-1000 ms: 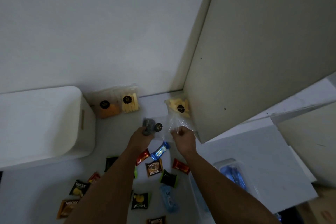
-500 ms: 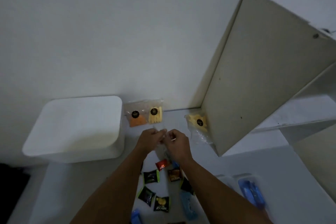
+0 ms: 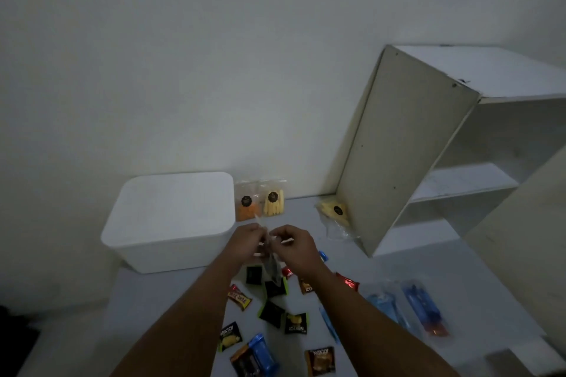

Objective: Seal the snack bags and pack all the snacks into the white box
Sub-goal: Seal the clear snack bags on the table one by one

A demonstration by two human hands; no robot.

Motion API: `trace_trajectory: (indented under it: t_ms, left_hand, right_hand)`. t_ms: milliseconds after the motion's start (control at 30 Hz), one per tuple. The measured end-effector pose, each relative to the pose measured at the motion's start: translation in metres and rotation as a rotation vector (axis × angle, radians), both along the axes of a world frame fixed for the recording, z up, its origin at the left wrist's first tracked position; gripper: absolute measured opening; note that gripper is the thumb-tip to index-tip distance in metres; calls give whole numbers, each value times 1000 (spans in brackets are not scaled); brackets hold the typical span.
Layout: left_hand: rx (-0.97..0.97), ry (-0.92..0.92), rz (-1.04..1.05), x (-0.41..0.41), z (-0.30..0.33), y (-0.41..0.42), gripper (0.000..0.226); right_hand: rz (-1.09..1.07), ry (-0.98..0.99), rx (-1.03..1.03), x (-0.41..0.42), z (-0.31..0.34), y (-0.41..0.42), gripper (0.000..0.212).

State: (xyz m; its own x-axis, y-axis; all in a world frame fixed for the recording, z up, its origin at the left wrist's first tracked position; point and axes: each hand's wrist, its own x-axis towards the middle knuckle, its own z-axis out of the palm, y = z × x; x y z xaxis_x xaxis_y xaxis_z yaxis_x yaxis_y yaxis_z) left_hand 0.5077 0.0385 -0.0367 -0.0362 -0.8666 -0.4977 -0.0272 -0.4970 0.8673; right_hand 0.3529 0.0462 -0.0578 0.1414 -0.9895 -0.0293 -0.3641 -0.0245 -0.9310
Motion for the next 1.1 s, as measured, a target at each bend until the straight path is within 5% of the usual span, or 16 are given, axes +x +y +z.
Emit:
trace_trajectory:
  t_ms: [400, 667, 867, 1100]
  left_hand:
    - [-45, -44, -109, 51, 33, 49, 23]
    - [-108, -296, -76, 64, 43, 59, 27]
    - [-109, -414, -112, 61, 50, 59, 27]
    - [-89, -451, -181, 59, 60, 59, 25]
  right_hand:
    - [18, -64, 77, 29, 32, 43, 16]
    - [-167, 236, 24, 42, 37, 40, 5]
    - [-38, 549, 17, 50, 42, 34, 26]
    - [-96, 539, 144, 56, 59, 31, 27]
